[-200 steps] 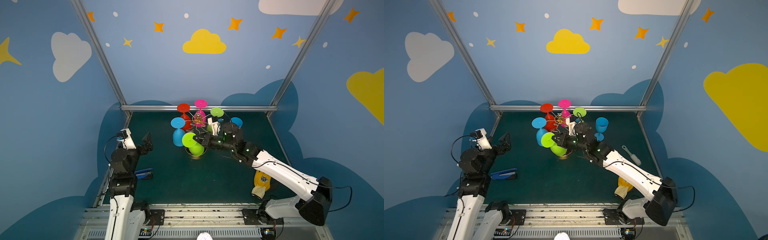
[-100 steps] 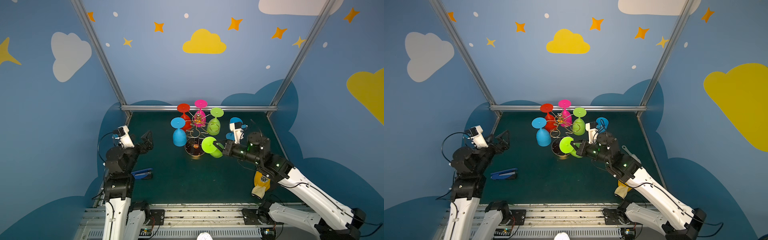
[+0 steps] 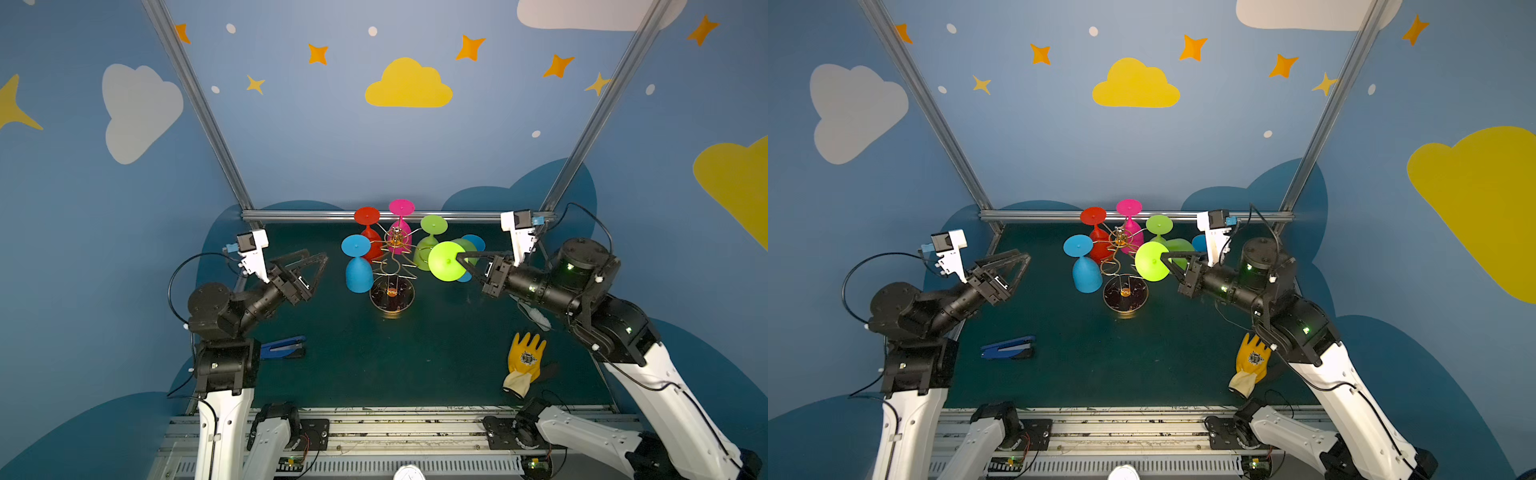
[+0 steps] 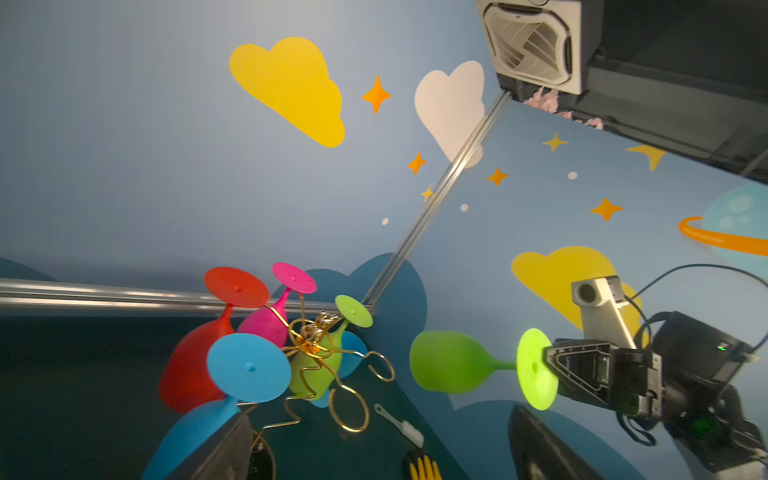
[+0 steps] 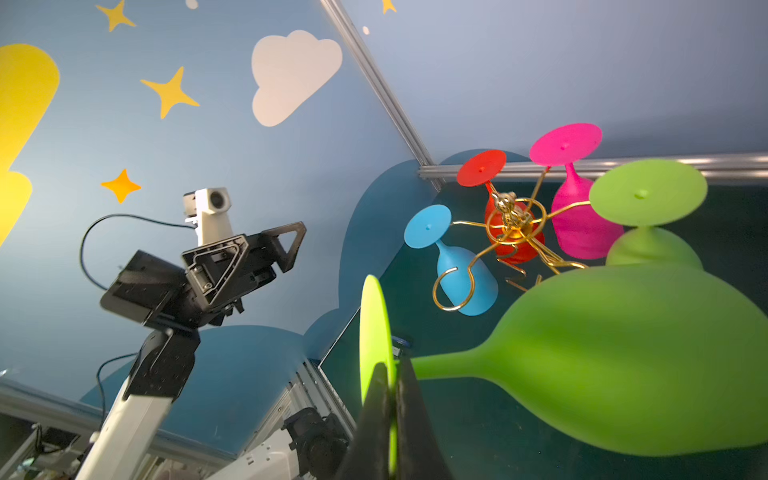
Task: Take the wine glass off the wine glass rack
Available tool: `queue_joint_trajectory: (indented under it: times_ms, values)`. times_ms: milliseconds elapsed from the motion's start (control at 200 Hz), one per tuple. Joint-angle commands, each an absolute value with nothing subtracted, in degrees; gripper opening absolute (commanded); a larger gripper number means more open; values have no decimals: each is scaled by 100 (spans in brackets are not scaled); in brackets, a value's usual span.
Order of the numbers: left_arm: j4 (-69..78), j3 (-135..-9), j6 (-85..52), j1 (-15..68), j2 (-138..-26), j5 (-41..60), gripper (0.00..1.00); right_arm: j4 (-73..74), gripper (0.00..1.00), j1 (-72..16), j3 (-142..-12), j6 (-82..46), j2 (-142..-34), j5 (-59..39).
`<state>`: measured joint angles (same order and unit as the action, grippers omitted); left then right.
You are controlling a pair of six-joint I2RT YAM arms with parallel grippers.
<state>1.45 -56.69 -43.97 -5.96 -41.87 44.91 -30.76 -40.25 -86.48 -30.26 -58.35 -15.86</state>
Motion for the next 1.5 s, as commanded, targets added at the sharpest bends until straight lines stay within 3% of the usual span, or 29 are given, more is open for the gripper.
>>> queue_joint_trajectory:
  times_ms: [0, 536, 991, 1252, 1492]
  values:
    - [695, -5862, -4801, -465, -4331, 5149, 91, -3184, 0, -4008, -8897, -2586, -6039, -2028]
    - [826, -6699, -4571, 1445, -5637, 5345, 86, -2432, 0, -4130, -9480, -2568, -6925, -3069]
    - [731, -7108, -4441, 2318, -6399, 5256, 77, -1974, 0, -4464, -9421, -2707, -7220, -3177]
    - [683, -7075, -4475, 2414, -6413, 5219, 66, -1949, 0, -4531, -9396, -2702, -7274, -3079]
    - [672, -7101, -4482, 2426, -6402, 5194, 49, -1961, 0, -4570, -9337, -2707, -7271, -2981]
